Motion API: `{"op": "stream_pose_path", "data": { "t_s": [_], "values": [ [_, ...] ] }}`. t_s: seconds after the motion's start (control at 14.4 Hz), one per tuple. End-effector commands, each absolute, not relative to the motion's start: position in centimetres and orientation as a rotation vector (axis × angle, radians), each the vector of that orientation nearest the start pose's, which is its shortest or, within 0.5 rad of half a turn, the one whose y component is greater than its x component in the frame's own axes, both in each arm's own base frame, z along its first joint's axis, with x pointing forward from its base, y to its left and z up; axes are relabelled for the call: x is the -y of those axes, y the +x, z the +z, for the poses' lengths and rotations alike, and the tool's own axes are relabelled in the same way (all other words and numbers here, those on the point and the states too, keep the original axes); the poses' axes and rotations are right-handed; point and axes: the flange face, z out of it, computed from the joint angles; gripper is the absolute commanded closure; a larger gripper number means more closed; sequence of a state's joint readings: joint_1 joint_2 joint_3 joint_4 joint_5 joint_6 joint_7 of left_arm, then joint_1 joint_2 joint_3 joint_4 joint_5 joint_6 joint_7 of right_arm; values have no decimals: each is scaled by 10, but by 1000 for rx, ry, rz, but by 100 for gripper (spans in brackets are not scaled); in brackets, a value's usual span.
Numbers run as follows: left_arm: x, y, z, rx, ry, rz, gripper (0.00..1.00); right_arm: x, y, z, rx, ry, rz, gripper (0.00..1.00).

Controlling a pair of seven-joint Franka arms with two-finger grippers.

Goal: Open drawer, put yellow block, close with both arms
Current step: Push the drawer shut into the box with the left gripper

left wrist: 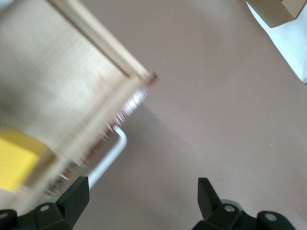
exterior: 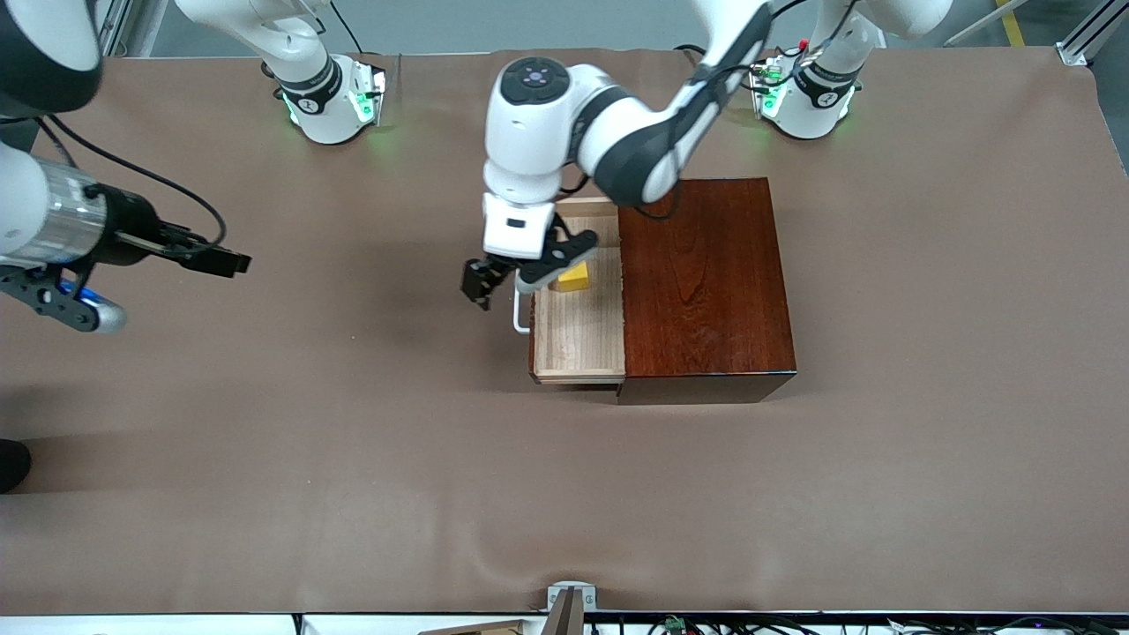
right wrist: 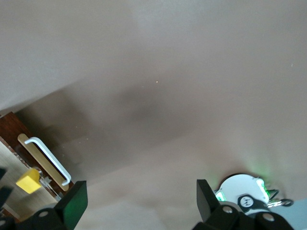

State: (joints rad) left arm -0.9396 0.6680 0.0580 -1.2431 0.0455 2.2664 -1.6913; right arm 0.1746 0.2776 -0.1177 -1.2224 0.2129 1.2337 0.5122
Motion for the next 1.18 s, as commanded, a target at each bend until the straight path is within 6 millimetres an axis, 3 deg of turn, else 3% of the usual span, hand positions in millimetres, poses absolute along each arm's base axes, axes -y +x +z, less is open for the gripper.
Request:
{"op": "stream_pose_path", "data": {
  "t_s": [0.0, 0.21, 0.35, 0.49, 0.7, 0.9, 1.11],
  "values": [
    [627, 474, 387, 1462, -3187, -343, 0, -53, 582, 620, -486, -2947, 429, 0],
    [649, 451, 340, 1532, -3112, -399, 0, -30, 569, 636, -207, -3002, 394, 0],
    [655, 441, 322, 1578, -3061, -446, 0, -14, 564, 643, -170, -2999, 389, 0],
    [658, 436, 302, 1669, -2996, -440, 0, -11, 558, 653, -166, -3003, 364, 0],
    [654, 435, 292, 1703, -2925, -448, 0, -14, 553, 664, 41, -3080, 308, 0],
    [640, 442, 292, 1663, -2834, -485, 0, 3, 541, 663, 40, -3077, 273, 0],
    [624, 455, 299, 1644, -2770, -507, 0, 13, 521, 654, 168, -3070, 179, 0]
  ]
}}
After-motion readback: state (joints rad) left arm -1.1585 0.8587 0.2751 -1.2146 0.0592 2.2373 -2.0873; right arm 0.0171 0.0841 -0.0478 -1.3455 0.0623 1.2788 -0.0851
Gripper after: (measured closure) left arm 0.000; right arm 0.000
